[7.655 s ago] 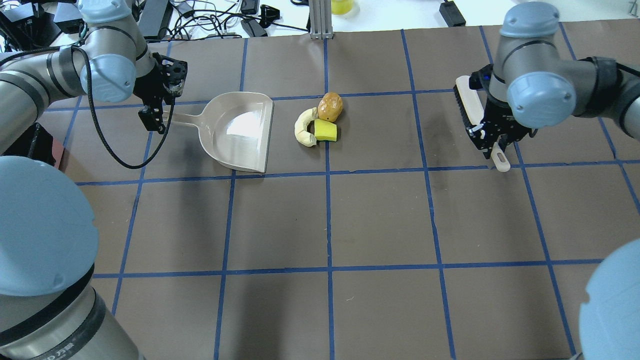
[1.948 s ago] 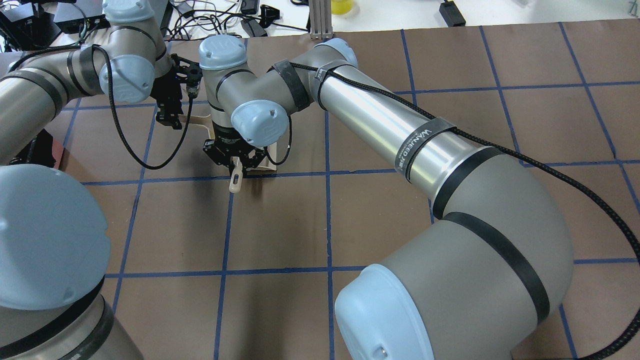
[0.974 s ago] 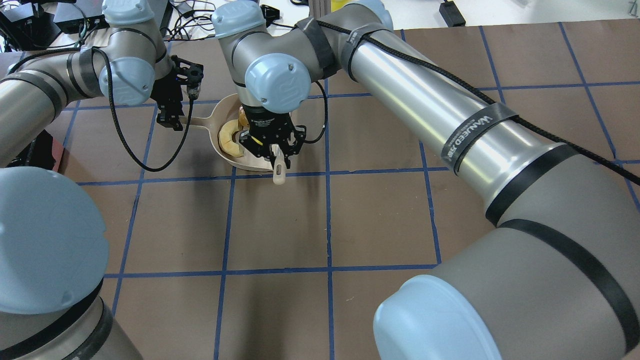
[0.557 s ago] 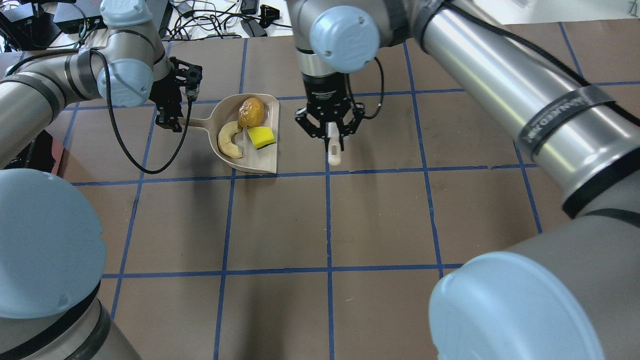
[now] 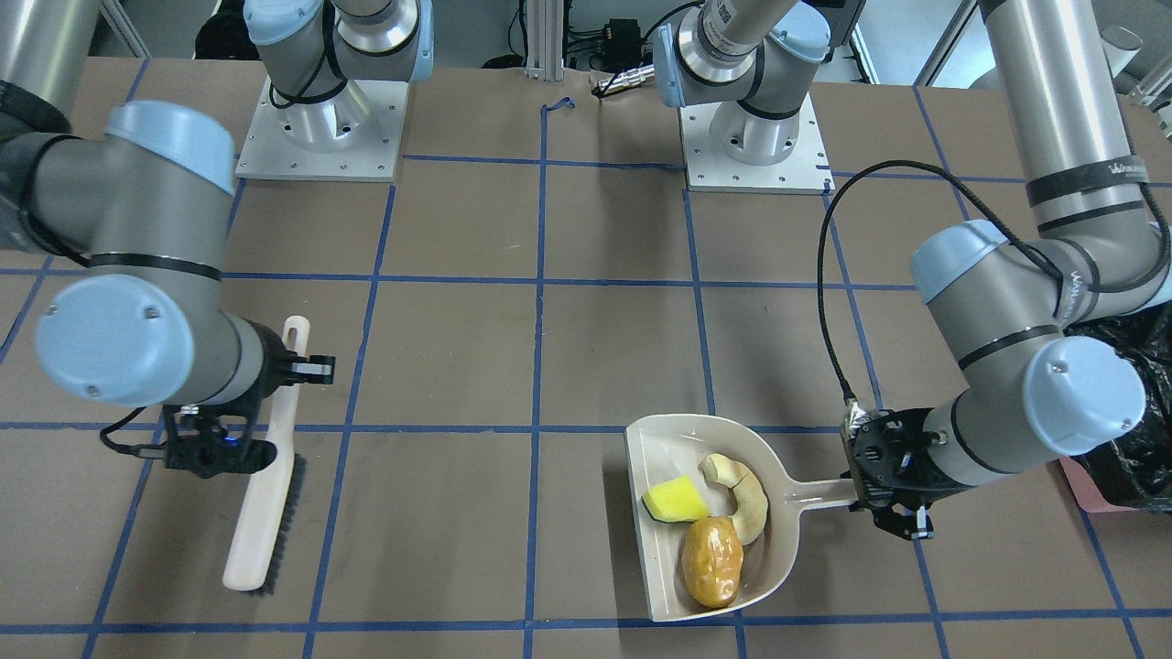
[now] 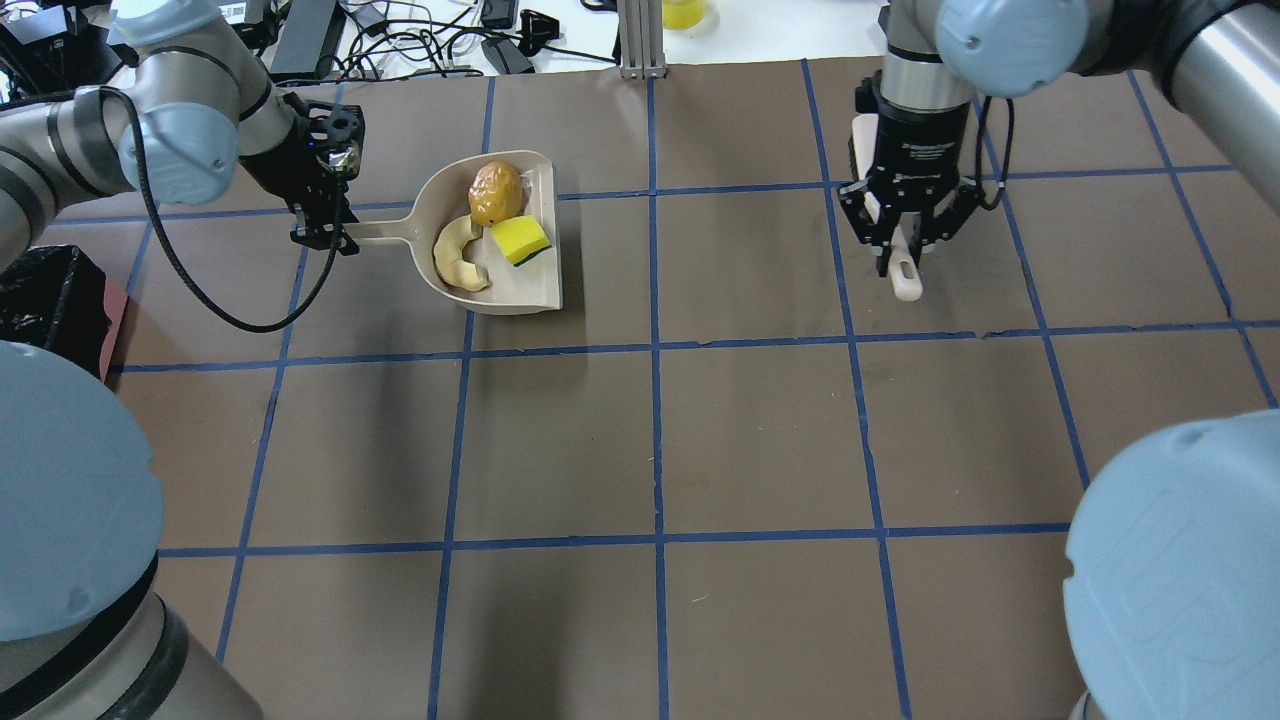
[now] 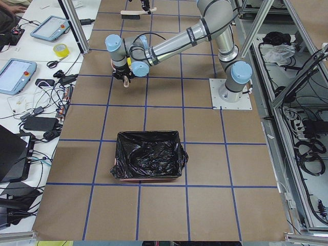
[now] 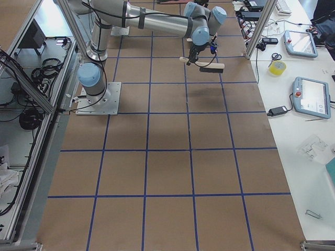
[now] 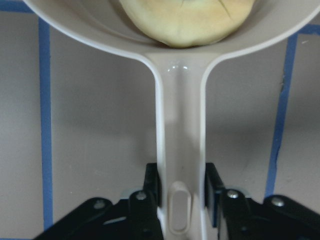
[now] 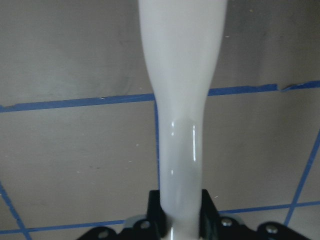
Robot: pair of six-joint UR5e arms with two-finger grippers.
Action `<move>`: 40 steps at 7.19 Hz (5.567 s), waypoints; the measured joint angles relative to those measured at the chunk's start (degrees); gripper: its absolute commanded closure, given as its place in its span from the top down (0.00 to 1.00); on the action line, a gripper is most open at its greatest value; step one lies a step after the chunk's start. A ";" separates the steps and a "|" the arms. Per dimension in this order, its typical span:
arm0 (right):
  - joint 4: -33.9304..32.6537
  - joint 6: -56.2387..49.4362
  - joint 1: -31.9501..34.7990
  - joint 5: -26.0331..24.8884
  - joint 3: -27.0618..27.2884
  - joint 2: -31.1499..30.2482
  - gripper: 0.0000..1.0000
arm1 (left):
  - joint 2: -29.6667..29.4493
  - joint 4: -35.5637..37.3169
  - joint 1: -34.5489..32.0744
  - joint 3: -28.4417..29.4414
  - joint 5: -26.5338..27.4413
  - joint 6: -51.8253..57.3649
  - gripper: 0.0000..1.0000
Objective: Sweep and dump trash into bin
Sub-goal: 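Lift the brush with the right gripper while the left carries the dustpan toward the bin, then tip the dustpan over the bin with the left gripper while the right lowers the brush, then release the brush and raise the right gripper while the left holds the dustpan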
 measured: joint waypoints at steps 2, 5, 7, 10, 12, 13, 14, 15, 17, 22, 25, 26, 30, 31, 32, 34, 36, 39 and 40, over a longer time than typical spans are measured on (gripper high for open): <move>-3.91 -10.09 -6.71 -2.16 2.61 -0.27 0.00 | 2.83 -4.94 4.41 0.51 -1.00 4.01 0.00; -12.56 -18.28 -12.09 -5.25 7.90 0.22 0.00 | 7.29 -10.84 12.94 1.04 -0.63 17.78 0.00; -15.91 -18.96 -13.10 -5.97 9.66 1.31 0.00 | 8.75 -16.32 22.58 3.77 -0.60 32.01 0.00; -15.80 -17.00 -14.58 -6.55 10.57 2.37 0.00 | 5.71 -23.56 32.67 13.58 3.17 48.32 0.00; -15.53 -16.17 -14.68 -6.66 11.67 2.13 0.00 | 2.29 -23.58 35.85 18.26 5.49 54.35 0.00; -15.68 -16.15 -14.69 -7.30 11.99 2.07 0.00 | 0.06 -22.89 36.48 21.31 6.69 57.95 0.00; -15.80 -16.08 -14.70 -8.36 12.31 1.91 0.00 | -2.34 -21.83 36.74 24.48 8.32 62.17 0.00; -16.23 -16.02 -14.70 -8.94 12.96 1.56 0.00 | -4.40 -20.02 36.82 26.89 9.15 65.70 0.00; -17.50 -15.97 -14.70 -9.24 14.03 1.10 0.00 | -6.90 -16.60 36.86 29.80 10.84 68.66 0.00; -18.22 -16.16 -14.70 -9.32 14.34 1.28 0.51 | -9.07 -6.07 36.93 30.90 12.89 77.33 0.00; -18.39 -16.19 -14.70 -9.33 14.34 1.47 0.51 | -8.89 -0.26 36.90 30.28 11.20 84.16 0.00; -18.40 -16.19 -14.70 -9.33 14.33 1.49 0.52 | -8.50 0.41 36.84 30.00 10.60 85.01 0.00; -19.44 -16.19 -14.65 -9.79 12.49 0.38 0.93 | -7.21 7.43 36.87 27.25 8.43 87.84 0.00; -18.94 -16.35 -14.47 -9.64 11.12 -1.31 1.00 | -6.50 10.14 36.88 25.26 8.40 87.96 0.00; -18.12 -16.59 -14.25 -8.63 9.87 -3.88 1.00 | -5.43 13.75 36.88 22.48 8.38 88.14 0.00; -17.26 -16.79 -13.97 -5.10 8.18 -10.20 1.00 | -2.53 21.14 36.87 15.95 8.34 88.60 0.00; -14.87 -15.67 -13.35 -3.01 7.73 -16.96 1.00 | 0.22 22.99 36.81 12.43 8.37 89.11 0.00; -12.88 -3.11 -3.01 -0.23 6.19 -21.39 1.00 | 3.46 27.98 36.86 6.37 8.20 92.42 0.00; -12.20 0.87 0.77 -0.17 5.86 -22.33 1.00 | 4.63 29.80 36.90 4.41 8.00 93.08 0.00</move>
